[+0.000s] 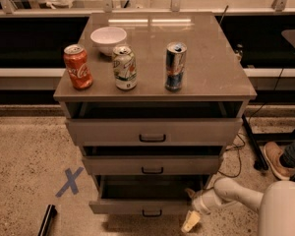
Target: Open bottom drawer
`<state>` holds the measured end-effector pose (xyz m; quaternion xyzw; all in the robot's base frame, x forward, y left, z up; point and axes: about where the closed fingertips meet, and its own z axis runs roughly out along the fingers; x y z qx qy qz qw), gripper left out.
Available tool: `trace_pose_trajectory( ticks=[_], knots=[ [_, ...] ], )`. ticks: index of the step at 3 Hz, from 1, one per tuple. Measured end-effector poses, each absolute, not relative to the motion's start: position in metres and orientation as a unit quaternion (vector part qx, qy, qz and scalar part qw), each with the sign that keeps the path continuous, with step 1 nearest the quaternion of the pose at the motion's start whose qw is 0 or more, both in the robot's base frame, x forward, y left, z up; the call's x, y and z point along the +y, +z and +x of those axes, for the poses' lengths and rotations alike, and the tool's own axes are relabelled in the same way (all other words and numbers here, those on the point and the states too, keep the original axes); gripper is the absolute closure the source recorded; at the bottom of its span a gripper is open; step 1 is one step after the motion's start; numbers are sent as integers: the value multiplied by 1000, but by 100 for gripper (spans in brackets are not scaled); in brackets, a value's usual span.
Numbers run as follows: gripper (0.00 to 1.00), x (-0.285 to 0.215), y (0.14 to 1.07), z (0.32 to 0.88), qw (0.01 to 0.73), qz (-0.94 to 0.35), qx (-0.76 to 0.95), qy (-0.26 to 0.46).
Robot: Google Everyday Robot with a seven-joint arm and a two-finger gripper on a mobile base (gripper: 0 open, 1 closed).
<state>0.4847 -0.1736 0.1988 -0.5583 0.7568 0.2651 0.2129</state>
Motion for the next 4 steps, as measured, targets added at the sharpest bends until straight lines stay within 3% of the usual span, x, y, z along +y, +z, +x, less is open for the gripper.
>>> trace_pose_trajectory(
  ticks=[2,3,4],
  knots=[
    [3,-178,227,511,201,-578,756,230],
    [22,-177,213,509,186,-568,760,255],
    [53,-171,183,486,156,-550,770,284]
  ],
)
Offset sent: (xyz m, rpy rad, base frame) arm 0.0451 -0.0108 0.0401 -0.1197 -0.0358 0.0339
